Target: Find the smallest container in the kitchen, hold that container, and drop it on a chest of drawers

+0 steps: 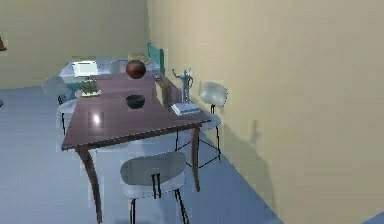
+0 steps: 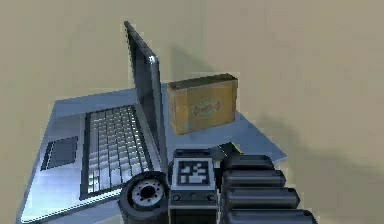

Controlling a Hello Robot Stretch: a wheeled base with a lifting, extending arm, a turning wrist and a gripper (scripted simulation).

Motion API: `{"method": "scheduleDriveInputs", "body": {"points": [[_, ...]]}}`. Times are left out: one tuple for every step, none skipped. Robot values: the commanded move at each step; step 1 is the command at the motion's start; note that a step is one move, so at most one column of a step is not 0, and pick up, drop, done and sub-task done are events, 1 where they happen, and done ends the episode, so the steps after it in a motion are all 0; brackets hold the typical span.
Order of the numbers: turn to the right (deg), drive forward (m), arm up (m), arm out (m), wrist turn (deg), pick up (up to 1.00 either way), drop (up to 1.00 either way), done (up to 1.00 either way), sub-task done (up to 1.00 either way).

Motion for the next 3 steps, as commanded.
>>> {"method": "scheduleDriveInputs", "body": {"points": [[12.0, 0.00, 0.00, 0.00, 0.0, 0.00, 0.00, 0.00, 0.00], [0.0, 0.00, 0.00, 0.44, 0.0, 0.00, 0.00, 0.00, 0.00], [0.0, 0.00, 0.00, 0.00, 39.0, 0.00, 0.00, 0.00, 0.00]]}}
